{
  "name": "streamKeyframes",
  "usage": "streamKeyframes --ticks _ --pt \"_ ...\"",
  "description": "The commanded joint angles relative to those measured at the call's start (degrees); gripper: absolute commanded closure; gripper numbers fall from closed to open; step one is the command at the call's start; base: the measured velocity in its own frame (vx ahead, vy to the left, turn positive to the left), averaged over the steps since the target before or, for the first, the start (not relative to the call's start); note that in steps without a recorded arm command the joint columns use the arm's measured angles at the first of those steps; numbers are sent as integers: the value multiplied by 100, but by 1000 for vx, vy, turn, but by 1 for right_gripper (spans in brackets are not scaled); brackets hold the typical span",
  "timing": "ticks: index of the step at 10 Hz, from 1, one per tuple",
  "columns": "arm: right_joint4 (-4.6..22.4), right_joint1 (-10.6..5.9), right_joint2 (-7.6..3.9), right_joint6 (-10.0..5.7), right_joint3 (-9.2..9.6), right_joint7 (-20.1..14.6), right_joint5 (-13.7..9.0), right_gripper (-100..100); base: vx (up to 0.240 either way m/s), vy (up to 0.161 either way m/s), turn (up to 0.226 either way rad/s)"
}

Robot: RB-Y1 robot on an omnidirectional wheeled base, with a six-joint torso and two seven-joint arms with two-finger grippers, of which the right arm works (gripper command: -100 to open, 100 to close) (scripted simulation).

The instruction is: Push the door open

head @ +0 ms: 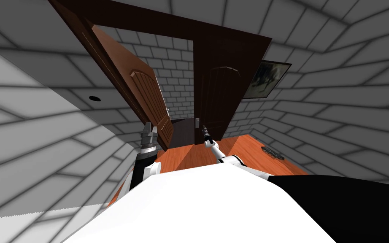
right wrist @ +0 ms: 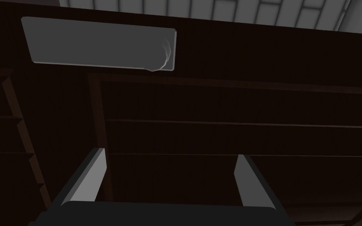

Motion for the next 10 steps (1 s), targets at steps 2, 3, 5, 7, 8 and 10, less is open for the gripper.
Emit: streamKeyframes --ticks 2,3,5,7,8,10 --pt "322 -190 9 -43 -15 19 -37 -100 68 2 18" --pt "454 -270 16 -53 -21 31 -53 -100 91 0 20" --pt "753 -451 37 -76 -37 58 -90 -100 96 2 26" --pt "1001 -602 56 -96 -49 81 -120 -100 138 15 21" --pt "940 -559 51 -102 -45 71 -111 -100 62 0 5" --pt "962 -568 4 -103 -66 80 -120 -100 150 -6 23"
